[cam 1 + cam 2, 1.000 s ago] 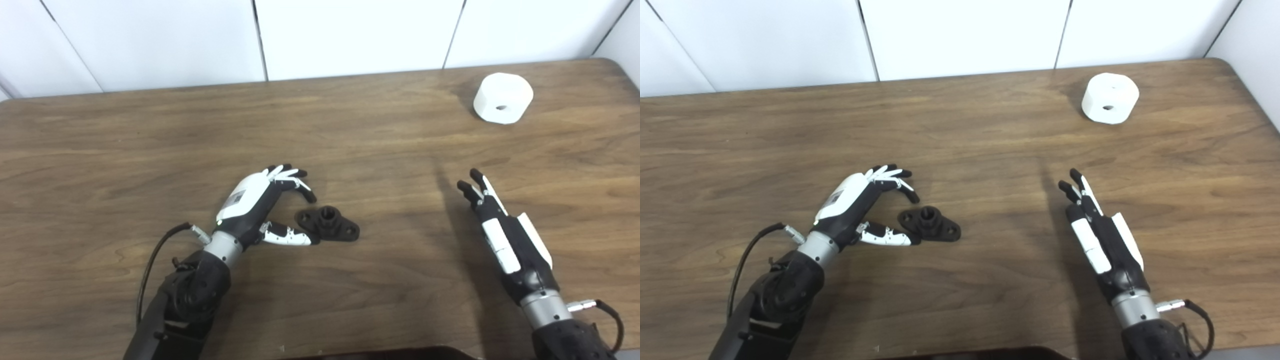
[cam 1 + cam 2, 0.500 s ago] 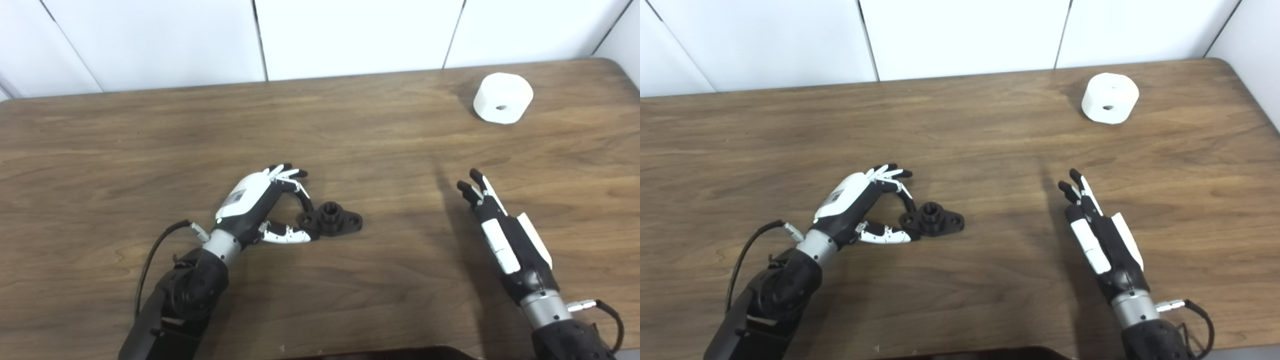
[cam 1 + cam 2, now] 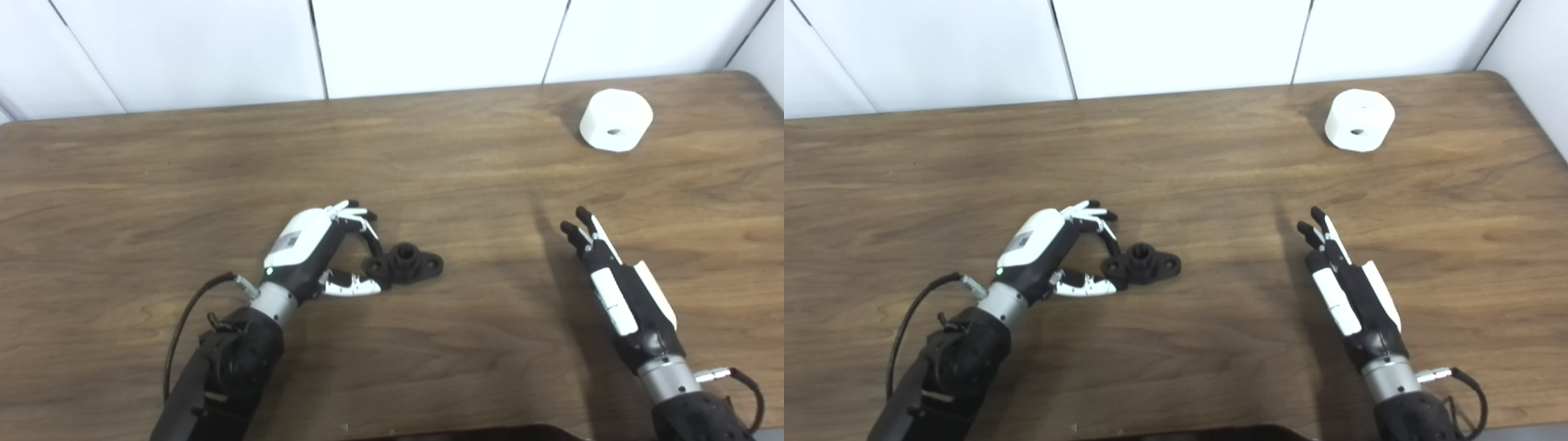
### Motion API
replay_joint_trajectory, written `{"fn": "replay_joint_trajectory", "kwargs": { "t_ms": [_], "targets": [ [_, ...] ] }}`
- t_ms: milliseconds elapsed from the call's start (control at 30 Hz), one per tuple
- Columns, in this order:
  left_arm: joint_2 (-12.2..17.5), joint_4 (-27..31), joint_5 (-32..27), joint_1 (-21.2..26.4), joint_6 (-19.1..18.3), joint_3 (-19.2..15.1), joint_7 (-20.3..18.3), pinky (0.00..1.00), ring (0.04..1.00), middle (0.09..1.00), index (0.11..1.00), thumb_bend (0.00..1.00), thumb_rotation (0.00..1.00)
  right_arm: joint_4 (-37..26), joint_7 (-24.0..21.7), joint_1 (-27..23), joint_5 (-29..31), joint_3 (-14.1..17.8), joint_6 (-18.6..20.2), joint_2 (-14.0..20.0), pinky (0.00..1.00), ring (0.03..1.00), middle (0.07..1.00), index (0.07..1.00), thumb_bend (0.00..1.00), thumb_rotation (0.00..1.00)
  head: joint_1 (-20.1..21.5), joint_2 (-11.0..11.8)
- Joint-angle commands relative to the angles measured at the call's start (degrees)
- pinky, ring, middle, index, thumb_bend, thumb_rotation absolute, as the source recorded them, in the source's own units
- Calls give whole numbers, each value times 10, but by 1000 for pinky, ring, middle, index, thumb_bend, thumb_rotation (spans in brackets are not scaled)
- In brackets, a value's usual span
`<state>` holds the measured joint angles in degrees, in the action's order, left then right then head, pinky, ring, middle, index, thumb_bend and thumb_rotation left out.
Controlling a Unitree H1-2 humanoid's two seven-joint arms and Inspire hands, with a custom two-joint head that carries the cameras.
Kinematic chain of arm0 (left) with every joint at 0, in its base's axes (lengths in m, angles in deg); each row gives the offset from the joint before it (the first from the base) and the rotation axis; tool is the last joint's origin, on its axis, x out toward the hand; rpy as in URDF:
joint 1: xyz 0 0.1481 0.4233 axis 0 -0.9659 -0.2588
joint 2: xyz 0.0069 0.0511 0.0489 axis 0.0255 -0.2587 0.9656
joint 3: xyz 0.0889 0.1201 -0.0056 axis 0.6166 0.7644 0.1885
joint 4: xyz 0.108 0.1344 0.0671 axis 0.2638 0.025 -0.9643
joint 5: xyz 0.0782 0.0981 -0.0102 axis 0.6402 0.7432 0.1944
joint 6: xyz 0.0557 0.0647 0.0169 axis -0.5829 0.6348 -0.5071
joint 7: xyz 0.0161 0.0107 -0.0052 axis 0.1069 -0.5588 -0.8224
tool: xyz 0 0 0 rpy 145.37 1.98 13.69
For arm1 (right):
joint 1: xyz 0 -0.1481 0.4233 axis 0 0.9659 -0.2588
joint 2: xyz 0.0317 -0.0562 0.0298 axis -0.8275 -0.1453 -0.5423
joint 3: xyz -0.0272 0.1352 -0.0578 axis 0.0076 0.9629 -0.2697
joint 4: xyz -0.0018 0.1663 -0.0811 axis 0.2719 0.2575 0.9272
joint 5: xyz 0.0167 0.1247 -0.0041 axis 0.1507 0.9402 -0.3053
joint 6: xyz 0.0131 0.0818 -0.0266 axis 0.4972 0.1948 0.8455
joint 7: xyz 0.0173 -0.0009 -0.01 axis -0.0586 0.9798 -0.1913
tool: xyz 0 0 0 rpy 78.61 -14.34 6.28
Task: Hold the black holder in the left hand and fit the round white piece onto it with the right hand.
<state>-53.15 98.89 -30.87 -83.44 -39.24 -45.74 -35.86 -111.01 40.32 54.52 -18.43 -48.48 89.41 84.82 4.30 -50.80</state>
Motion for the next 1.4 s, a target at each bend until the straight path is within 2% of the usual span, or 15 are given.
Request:
{"fn": "replay_joint_trajectory", "kwargs": {
  "t_ms": [0,233,433,667,767,800,867,1033,1100,1167,1267,1367],
  "targets": [
    [1,-4,3,-21,-20,12,-26,919,935,813,486,518,55,-16,2,3,1,5,0,0,1000,969,938,1000,655,1000,0,0],
    [-8,18,17,-39,-37,19,-31,881,931,808,486,517,54,-20,3,4,31,20,11,-6,1000,986,933,995,632,1000,7,5],
    [-10,24,24,-44,-45,22,-37,870,929,807,486,518,54,-51,7,-4,69,46,52,-11,1000,989,929,990,604,1000,10,7],
    [-10,28,21,-46,-57,21,-48,878,933,810,486,518,52,-91,16,-34,68,95,112,19,1000,998,920,966,615,1000,20,9],
    [-7,31,23,-47,-62,21,-54,882,935,813,485,518,52,-95,18,-57,86,126,127,34,1000,985,922,977,576,1000,20,9],
    [-7,31,24,-46,-64,21,-56,881,935,814,485,518,52,-93,19,-67,89,135,131,42,1000,980,927,979,575,1000,39,14],
    [-6,31,27,-45,-69,23,-60,879,935,818,486,518,53,-90,21,-87,87,147,135,57,1000,971,930,975,537,960,44,15],
    [-5,33,43,-43,-78,29,-68,873,934,824,486,519,51,-71,26,-146,55,159,136,104,1000,979,936,969,512,757,50,19],
    [-6,32,52,-43,-77,31,-67,876,931,823,486,519,51,-58,26,-167,11,157,136,125,994,971,932,960,531,737,51,22],
    [-6,32,59,-43,-76,33,-65,881,929,821,486,519,50,-47,23,-184,-17,159,136,134,961,949,925,947,545,700,51,22],
    [-6,31,67,-44,-76,35,-64,884,930,823,486,519,50,-24,18,-213,-18,172,136,139,916,939,931,939,543,607,51,25],
    [-3,24,83,-45,-67,39,-57,881,927,821,486,519,50,8,9,-240,-39,176,136,152,911,929,935,935,559,567,59,34]
  ]
}}
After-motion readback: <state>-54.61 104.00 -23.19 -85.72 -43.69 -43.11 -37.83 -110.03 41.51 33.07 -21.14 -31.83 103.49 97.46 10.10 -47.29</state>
